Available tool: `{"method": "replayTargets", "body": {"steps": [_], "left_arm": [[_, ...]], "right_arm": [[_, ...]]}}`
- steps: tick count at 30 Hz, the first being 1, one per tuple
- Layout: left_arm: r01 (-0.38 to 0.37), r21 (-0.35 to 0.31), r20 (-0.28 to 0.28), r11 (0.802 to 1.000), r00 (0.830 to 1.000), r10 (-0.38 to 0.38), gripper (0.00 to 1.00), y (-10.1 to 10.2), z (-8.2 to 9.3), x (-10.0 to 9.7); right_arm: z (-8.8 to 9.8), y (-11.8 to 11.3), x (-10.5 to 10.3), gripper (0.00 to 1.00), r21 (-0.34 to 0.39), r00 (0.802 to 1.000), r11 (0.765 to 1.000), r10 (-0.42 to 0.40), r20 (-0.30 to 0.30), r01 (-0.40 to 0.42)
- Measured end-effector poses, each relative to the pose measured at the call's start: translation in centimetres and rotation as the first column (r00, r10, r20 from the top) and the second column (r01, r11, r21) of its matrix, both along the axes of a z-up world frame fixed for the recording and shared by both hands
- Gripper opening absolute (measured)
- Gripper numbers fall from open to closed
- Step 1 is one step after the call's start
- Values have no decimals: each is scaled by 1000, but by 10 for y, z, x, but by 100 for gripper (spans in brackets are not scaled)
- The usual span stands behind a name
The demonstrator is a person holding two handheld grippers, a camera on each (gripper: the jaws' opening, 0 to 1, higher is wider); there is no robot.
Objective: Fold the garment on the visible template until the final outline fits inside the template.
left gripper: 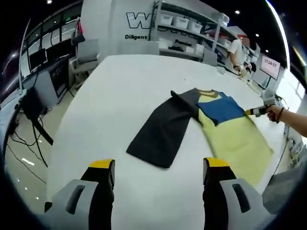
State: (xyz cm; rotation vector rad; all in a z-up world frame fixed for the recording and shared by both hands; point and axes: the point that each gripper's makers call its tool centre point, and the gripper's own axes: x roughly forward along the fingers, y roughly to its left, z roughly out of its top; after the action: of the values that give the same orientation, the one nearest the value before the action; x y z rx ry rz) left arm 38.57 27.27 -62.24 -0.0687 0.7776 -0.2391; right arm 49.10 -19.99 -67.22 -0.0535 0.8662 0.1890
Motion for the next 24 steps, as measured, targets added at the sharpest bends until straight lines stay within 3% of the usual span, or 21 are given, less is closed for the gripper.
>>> {"method": "replayTargets", "body": {"steps": [10, 24], "left_arm": [[-20, -9, -20, 1000, 1000, 20, 68, 5, -19, 22], [-20, -7, -68, 1000, 997, 20, 62, 0, -39, 35]], "right_arm": [[-1, -1, 1, 0, 4, 1000, 1000, 5, 13, -5], [-1, -2, 3, 0, 11, 1000, 1000, 8, 20, -8]]}}
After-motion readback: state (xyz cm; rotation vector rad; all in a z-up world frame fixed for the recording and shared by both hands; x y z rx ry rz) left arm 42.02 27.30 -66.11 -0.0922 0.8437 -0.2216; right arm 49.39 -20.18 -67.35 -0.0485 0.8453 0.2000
